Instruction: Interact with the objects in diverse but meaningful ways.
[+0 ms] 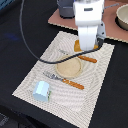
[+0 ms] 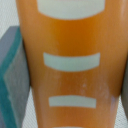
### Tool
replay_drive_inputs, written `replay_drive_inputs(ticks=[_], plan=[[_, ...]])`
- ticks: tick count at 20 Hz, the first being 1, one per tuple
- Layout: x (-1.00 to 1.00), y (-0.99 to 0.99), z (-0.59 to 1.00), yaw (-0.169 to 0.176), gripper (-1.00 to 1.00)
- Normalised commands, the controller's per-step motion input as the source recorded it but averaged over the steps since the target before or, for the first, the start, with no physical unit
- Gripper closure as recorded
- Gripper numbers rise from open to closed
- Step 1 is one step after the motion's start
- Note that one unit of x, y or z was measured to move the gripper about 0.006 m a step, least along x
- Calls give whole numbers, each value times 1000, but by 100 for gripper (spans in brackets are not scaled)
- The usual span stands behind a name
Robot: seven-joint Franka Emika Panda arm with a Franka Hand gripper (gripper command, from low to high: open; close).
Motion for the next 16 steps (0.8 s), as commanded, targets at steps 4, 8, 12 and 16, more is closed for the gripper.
replay_drive_inputs(ticks=[4,8,12,16], plan=[[-40,-30,-395,0,100],[-199,-56,-381,0,100],[-142,-126,-244,0,100],[-109,-204,14,0,100]])
